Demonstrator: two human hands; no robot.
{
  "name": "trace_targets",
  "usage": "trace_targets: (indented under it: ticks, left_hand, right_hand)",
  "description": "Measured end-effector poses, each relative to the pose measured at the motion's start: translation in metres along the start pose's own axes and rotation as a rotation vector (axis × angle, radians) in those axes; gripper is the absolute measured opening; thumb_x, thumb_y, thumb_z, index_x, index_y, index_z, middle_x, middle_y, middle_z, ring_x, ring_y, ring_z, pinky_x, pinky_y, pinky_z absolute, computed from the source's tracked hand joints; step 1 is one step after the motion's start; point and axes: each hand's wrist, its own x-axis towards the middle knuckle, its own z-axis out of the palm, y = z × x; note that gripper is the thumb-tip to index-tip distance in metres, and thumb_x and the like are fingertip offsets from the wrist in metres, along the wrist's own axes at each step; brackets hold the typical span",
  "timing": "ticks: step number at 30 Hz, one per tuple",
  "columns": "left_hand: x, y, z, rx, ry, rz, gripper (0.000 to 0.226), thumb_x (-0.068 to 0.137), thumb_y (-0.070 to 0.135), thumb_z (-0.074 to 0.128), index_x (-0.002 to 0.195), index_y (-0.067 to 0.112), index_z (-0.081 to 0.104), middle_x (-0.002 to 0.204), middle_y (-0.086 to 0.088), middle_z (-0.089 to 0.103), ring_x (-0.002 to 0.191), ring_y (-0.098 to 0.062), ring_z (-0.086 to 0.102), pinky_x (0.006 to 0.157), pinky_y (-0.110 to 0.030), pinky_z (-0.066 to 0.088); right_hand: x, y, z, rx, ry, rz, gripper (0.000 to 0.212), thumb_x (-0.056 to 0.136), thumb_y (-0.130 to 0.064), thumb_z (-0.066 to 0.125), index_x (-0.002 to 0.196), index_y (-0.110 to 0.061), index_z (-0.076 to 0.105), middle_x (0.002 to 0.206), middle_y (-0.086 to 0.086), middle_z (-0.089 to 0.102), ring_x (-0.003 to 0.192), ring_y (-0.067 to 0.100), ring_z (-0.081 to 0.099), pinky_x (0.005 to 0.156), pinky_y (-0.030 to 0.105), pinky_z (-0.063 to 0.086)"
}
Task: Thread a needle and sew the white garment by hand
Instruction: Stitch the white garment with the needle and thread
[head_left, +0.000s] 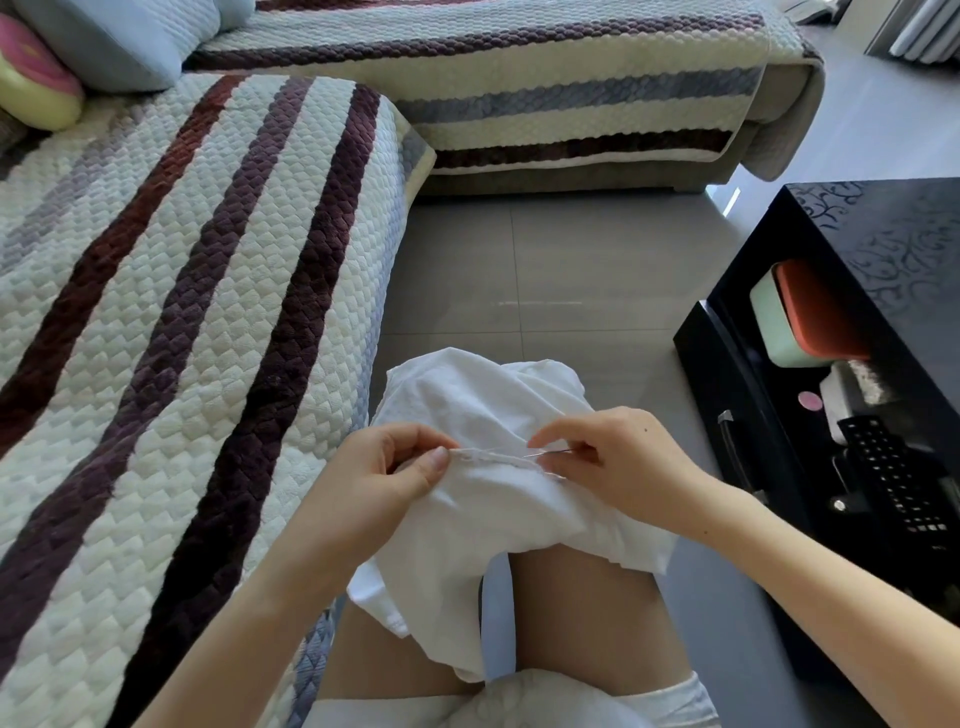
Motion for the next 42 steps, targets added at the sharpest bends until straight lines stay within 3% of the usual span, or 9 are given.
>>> trace_targets:
  ticks: [4, 8, 15, 20, 24, 27, 31, 34, 42]
  left_hand:
    - [-0.001, -0.001, -0.001, 0.051, 0.025, 0.005, 0.031, 0.091, 0.008, 0.058, 0.071, 0.026, 0.073, 0.069, 0.011, 0.070, 0.068, 0.003, 0.061, 0.065, -0.015, 0.043]
    - [0.005, -0.005, 0.000, 0.113, 0.048, 0.006, 0.027, 0.092, 0.009, 0.057, 0.075, 0.026, 0.070, 0.068, 0.014, 0.069, 0.068, 0.003, 0.061, 0.067, -0.016, 0.043]
    - [0.025, -0.021, -0.003, 0.224, 0.152, -0.070, 0.021, 0.092, 0.010, 0.057, 0.077, 0.018, 0.069, 0.078, 0.000, 0.070, 0.076, -0.013, 0.063, 0.072, -0.026, 0.046]
    - [0.028, -0.019, -0.001, 0.191, 0.153, -0.087, 0.024, 0.092, 0.007, 0.056, 0.075, 0.020, 0.067, 0.080, -0.002, 0.069, 0.077, -0.015, 0.062, 0.074, -0.029, 0.046]
    - [0.023, -0.010, 0.001, -0.023, 0.054, -0.113, 0.019, 0.092, 0.006, 0.057, 0.080, 0.014, 0.070, 0.078, -0.003, 0.069, 0.077, -0.016, 0.062, 0.072, -0.026, 0.048]
    - [0.016, -0.002, 0.002, -0.073, 0.014, -0.055, 0.020, 0.092, 0.007, 0.057, 0.080, 0.015, 0.070, 0.074, 0.001, 0.068, 0.072, -0.009, 0.062, 0.068, -0.022, 0.046]
    - [0.008, 0.006, 0.004, -0.052, -0.024, 0.044, 0.023, 0.092, 0.006, 0.057, 0.078, 0.018, 0.071, 0.070, 0.008, 0.067, 0.068, 0.001, 0.059, 0.065, -0.010, 0.044]
    - [0.004, 0.011, 0.006, -0.041, -0.070, 0.094, 0.025, 0.092, 0.004, 0.056, 0.078, 0.019, 0.071, 0.070, 0.009, 0.068, 0.070, 0.001, 0.060, 0.064, -0.009, 0.044]
    - [-0.004, 0.006, 0.003, 0.254, 0.020, 0.186, 0.019, 0.087, 0.016, 0.065, 0.073, 0.028, 0.069, 0.065, 0.016, 0.066, 0.063, 0.004, 0.059, 0.060, -0.008, 0.041]
  right_hand:
    - [0.001, -0.019, -0.034, 0.501, 0.057, -0.053, 0.012, 0.081, -0.027, 0.072, 0.073, -0.019, 0.073, 0.063, 0.007, 0.063, 0.056, 0.015, 0.049, 0.056, 0.026, 0.039]
    - [0.000, -0.046, -0.096, 0.923, 0.332, -0.267, 0.009, 0.075, -0.029, 0.069, 0.069, -0.028, 0.074, 0.065, -0.011, 0.067, 0.050, 0.007, 0.040, 0.052, 0.023, 0.026]
    - [0.025, -0.021, -0.157, 1.474, 0.433, -0.409, 0.039, 0.099, -0.002, 0.038, 0.068, -0.011, 0.059, 0.049, -0.006, 0.025, 0.043, 0.006, 0.023, 0.046, 0.018, 0.024]
    - [0.035, -0.013, -0.136, 1.249, 0.632, -0.147, 0.042, 0.095, -0.001, 0.044, 0.064, -0.017, 0.067, 0.043, -0.009, 0.027, 0.041, 0.007, 0.020, 0.044, 0.019, 0.021]
    - [0.034, -0.002, -0.100, 0.068, 0.458, 0.134, 0.009, 0.084, -0.018, 0.070, 0.080, -0.010, 0.072, 0.056, -0.001, 0.059, 0.054, 0.010, 0.052, 0.054, 0.025, 0.038]
    - [0.027, -0.002, -0.079, -0.550, 0.455, 0.282, 0.044, 0.076, -0.031, 0.077, 0.115, -0.016, 0.065, 0.062, 0.005, 0.062, 0.065, 0.032, 0.062, 0.059, 0.031, 0.037]
    - [0.009, -0.028, -0.060, -0.201, 0.456, 0.072, 0.058, 0.074, -0.014, 0.065, 0.130, -0.021, 0.052, 0.046, -0.008, 0.037, 0.042, 0.014, 0.039, 0.051, 0.028, 0.038]
    - [-0.002, -0.051, -0.041, 0.314, 0.075, -0.020, 0.044, 0.078, -0.023, 0.058, 0.122, -0.028, 0.059, 0.048, -0.007, 0.032, 0.046, 0.009, 0.030, 0.053, 0.018, 0.031]
    - [-0.003, -0.052, -0.020, 0.385, -0.044, 0.015, 0.021, 0.086, -0.010, 0.067, 0.066, -0.016, 0.064, 0.047, -0.010, 0.027, 0.047, 0.008, 0.026, 0.052, 0.015, 0.025]
